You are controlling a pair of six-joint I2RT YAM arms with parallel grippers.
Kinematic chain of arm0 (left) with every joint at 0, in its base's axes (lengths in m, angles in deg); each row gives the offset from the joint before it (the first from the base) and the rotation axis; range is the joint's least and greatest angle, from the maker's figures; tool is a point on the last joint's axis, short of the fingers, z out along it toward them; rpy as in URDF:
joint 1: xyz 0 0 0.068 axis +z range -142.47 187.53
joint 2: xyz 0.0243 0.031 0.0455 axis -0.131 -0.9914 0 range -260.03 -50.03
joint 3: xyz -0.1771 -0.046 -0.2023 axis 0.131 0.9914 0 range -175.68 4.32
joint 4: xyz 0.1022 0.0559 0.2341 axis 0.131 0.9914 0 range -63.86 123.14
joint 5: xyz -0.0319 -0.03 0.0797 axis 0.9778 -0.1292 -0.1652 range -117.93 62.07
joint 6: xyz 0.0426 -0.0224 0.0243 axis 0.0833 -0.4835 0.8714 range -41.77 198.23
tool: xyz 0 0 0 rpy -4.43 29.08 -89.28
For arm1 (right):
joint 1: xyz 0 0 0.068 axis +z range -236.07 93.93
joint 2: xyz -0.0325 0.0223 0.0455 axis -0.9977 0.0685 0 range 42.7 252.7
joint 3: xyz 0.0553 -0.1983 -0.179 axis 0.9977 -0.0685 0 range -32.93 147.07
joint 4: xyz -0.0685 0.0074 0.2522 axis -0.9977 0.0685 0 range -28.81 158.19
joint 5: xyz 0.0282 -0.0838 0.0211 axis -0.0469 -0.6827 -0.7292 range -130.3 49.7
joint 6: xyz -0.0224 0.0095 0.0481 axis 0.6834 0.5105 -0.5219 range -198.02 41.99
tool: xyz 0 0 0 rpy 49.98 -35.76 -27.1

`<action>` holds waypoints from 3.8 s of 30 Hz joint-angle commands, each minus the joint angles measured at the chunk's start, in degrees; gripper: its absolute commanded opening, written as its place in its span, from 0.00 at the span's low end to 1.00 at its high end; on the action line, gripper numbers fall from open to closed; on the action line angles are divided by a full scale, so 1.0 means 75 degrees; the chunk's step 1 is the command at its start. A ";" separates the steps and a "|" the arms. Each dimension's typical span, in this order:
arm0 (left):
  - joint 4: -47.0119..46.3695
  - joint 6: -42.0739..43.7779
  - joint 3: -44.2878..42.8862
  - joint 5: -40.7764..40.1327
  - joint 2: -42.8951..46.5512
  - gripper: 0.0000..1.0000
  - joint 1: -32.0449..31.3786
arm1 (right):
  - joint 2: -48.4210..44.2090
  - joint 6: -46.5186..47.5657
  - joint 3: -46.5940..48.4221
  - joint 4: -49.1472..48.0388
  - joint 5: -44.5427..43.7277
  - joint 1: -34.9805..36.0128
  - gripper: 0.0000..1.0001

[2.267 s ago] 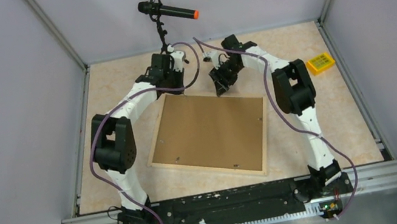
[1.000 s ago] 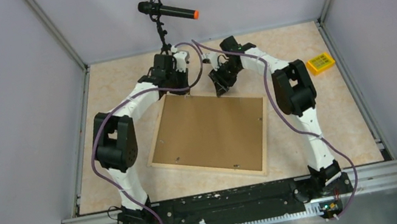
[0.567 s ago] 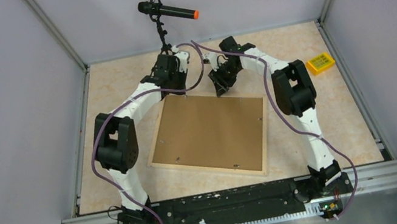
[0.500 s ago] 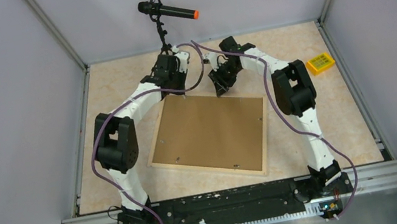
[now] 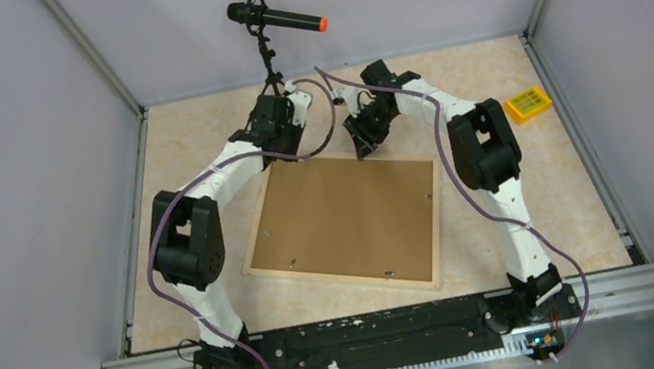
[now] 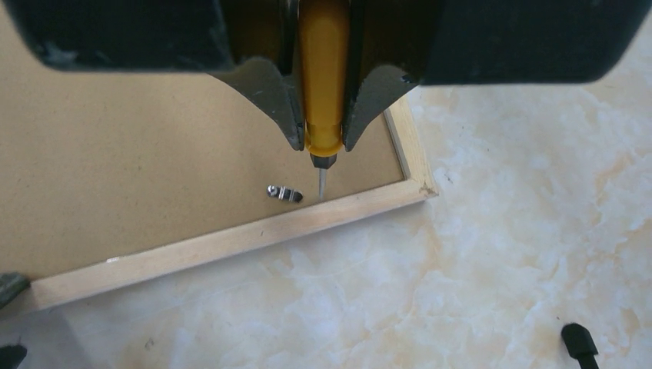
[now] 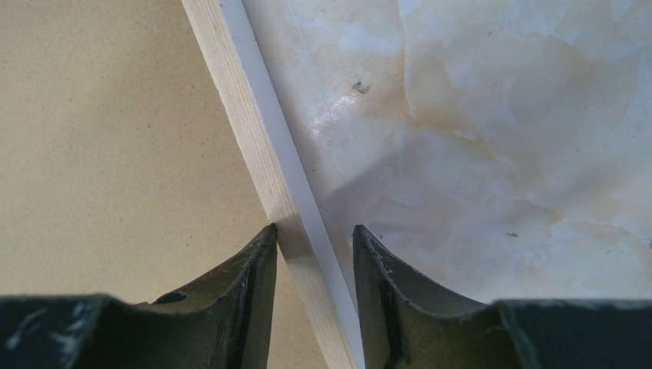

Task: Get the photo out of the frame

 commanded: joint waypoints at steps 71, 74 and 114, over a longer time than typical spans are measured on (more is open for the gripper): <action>0.2978 0.2944 -0.0991 0.4200 0.0635 0.00 -0.0221 | -0.0233 -0.0695 0.1317 0.0801 0.0291 -0.0347 0.54; 0.2605 0.2565 -0.1060 0.4244 0.0716 0.00 -0.0433 | -0.0781 -0.0899 0.0863 0.0714 0.0373 -0.0684 0.58; 0.1754 0.1059 -0.3886 0.0849 -0.2404 0.00 -0.3221 | -0.2209 -0.1947 -0.3726 -0.0364 -0.0228 -0.2496 0.41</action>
